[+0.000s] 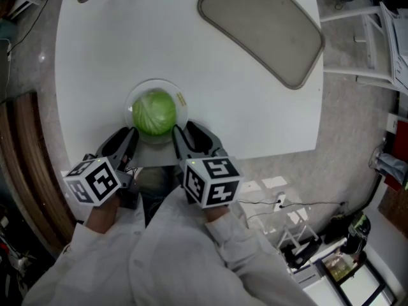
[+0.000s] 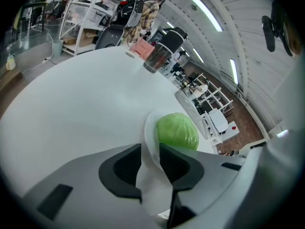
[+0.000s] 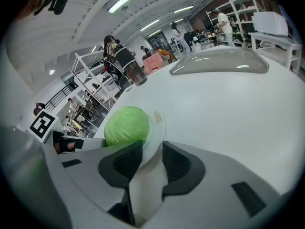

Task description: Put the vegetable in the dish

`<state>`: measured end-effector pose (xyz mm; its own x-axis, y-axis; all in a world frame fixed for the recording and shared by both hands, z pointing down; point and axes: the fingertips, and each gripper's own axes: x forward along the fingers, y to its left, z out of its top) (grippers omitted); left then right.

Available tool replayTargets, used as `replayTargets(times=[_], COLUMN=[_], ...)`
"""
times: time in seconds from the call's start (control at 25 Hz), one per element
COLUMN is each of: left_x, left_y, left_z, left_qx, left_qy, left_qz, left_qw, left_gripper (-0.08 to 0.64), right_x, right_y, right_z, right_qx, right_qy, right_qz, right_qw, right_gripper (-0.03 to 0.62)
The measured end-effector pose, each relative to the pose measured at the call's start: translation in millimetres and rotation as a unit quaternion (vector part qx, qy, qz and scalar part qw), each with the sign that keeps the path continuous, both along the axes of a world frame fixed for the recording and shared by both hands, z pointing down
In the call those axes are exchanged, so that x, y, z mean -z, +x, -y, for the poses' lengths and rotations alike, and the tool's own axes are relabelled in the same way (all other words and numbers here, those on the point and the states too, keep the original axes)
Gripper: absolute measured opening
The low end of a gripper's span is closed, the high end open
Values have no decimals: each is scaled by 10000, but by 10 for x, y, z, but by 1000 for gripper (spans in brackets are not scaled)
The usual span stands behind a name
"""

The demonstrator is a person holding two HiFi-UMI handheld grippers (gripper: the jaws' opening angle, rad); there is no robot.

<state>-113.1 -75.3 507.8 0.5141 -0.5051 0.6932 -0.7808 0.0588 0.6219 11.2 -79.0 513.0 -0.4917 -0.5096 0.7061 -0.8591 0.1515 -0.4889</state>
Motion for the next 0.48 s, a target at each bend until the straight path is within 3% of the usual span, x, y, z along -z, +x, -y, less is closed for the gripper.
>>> replayTargets(times=[0.48], left_x=[-7], left_y=[46], left_z=[-9], left_qx=[51], left_qy=[-163], left_qz=[-70], left_qw=[9998], left_gripper=[101], right_x=[9], right_y=[-8], right_z=[0], right_qx=[88], right_qy=[-69], right_qz=[41], right_qw=[9999], right_gripper=[118])
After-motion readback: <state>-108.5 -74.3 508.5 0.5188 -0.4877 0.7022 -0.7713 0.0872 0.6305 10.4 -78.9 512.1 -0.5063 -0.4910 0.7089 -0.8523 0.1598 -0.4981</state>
